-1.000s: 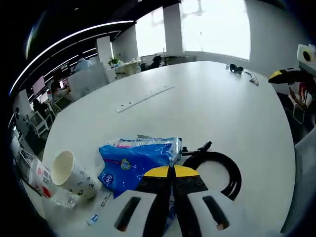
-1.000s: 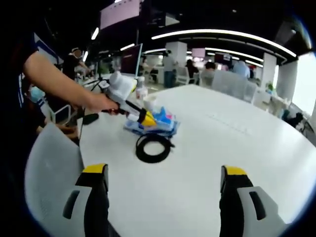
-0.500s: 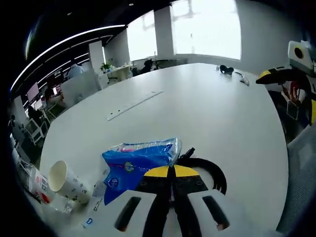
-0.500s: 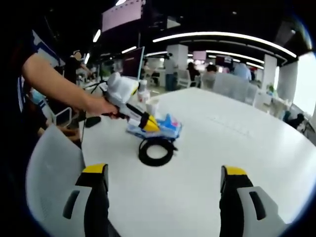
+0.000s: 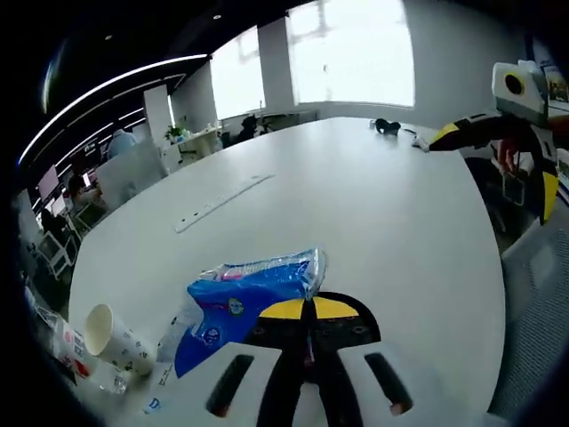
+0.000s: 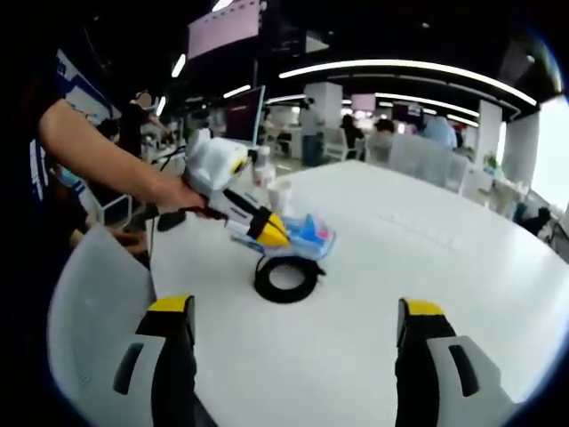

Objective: Arrange the tabletop items into an orderly group along one side of the table until the central work area is clear of visible clutter.

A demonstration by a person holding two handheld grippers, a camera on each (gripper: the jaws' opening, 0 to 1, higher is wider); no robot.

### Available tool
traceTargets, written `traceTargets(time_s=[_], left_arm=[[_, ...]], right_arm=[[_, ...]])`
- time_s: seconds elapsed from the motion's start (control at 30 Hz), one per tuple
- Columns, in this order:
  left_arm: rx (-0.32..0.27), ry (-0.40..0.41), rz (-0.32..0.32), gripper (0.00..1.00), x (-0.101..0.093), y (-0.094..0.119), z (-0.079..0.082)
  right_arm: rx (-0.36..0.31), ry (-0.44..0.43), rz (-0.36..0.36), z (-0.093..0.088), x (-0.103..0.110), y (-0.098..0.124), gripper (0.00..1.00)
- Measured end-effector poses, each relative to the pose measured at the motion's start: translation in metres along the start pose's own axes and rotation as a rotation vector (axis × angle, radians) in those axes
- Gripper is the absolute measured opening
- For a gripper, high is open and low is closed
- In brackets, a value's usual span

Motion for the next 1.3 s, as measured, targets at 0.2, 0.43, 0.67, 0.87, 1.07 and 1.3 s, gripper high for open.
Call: traceTargets(time_s=[0.2,0.43,0.67,0.87,1.07,1.3], left_arm=[[-0.010,0.023,-0.018,0.00,-0.006,0.004,0.004],[-0.011,0.012,-0.057,0.00,-0.024,0.009,0.007],[-0.012,0.054,-0.075,0.00,-0.037,0.009,0.011],[-0.005,0.062,-0.087,0.00,-0.050,0.007,0.012],[0.002,0.130,-0.099,0.00,-0.056,0.005,0.012],[0.026,0.152,-0.110,0.00,-0.076,-0.003,0.008]], right_arm=[[-0.008,0.002,0.004,0.002,0.002,0.001,0.92],[-0.015,-0.003,0.010,0.001,0.005,0.002,0.92],[-0.007,0.002,0.023,-0.003,0.009,0.002,0.92],[-0.005,0.005,0.029,-0.007,0.011,0.005,0.92],[0.006,0.002,0.029,-0.013,0.011,0.008,0.91],[0.015,-0.003,0.027,-0.019,0.011,0.012,0.91]])
Point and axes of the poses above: the point that each gripper's makers call its tool centre point, and the gripper's own axes: y roughly backward along the fingers, x roughly to its left, z roughly out of its top, the point moved 4 cm from there along y, roughly backward along the fingers, and after that the axes turned 15 degrees about -y, right-handed, at the moved point
